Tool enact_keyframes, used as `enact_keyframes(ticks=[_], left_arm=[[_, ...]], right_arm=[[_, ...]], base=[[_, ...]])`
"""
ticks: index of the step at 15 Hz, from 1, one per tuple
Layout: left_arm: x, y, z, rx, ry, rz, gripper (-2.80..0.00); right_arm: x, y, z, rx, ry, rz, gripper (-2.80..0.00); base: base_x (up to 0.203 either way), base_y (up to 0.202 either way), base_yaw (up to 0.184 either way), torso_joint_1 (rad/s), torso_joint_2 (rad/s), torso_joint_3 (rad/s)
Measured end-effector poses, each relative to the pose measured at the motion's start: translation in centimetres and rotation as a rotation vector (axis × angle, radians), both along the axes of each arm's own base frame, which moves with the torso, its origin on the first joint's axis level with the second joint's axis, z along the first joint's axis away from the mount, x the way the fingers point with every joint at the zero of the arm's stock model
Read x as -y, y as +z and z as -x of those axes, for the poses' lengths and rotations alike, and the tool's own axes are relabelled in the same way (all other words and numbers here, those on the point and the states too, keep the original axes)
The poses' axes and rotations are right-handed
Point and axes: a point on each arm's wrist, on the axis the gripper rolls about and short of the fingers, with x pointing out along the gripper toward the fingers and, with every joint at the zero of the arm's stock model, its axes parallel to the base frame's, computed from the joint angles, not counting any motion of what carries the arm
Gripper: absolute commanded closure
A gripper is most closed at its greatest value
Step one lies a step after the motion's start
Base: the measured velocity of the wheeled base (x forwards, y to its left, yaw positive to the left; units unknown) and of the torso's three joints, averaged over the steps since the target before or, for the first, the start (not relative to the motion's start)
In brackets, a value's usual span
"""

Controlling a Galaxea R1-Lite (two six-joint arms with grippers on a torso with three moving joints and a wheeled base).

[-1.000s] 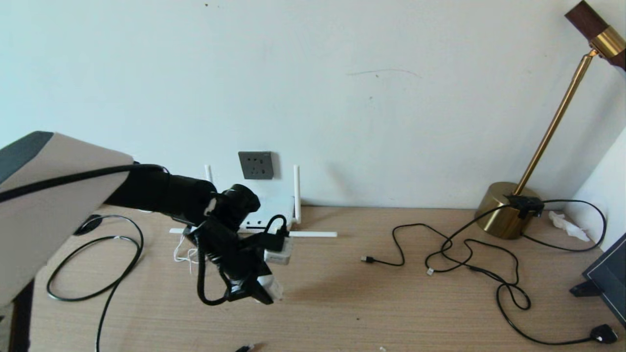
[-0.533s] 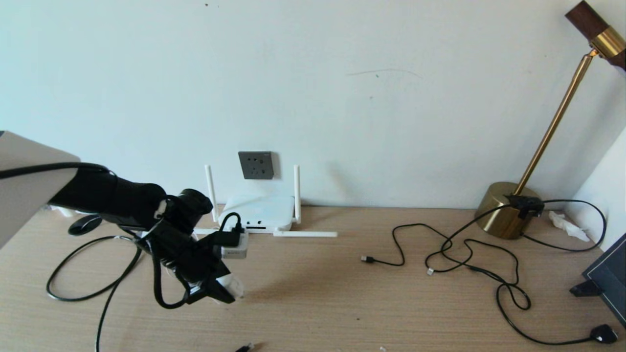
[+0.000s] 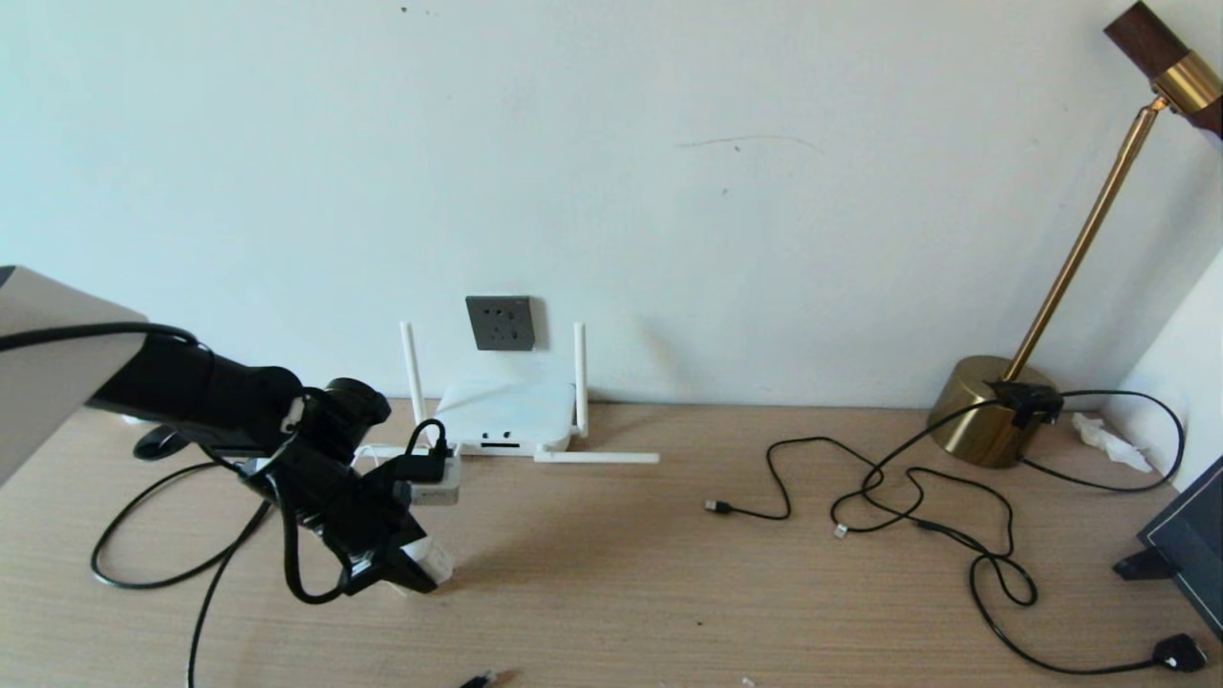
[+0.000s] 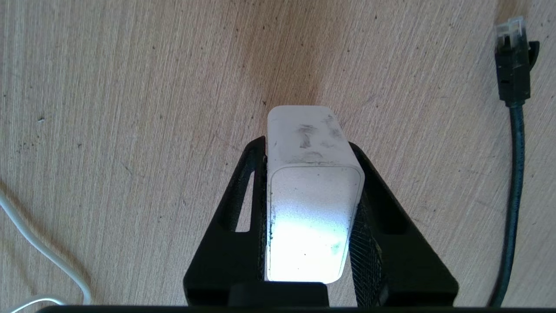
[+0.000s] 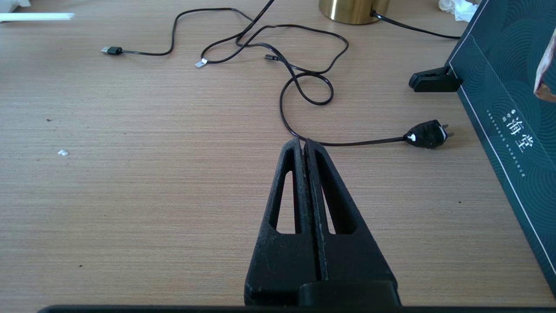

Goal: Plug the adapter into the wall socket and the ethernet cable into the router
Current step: Align plug and socket

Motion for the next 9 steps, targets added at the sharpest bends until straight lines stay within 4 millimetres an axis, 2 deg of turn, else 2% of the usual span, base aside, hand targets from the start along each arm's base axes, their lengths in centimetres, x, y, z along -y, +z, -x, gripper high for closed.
enact_keyframes(ticks=[9], left_arm=[[0.11, -0.5, -0.67, 0.081, -0.021, 0.003, -2.8]], right_arm=[[0.0, 0.0, 0.0, 0.0, 0.0, 0.0, 0.0]], base=[[0.0, 0.0, 0.0, 0.0, 0.0, 0.0]])
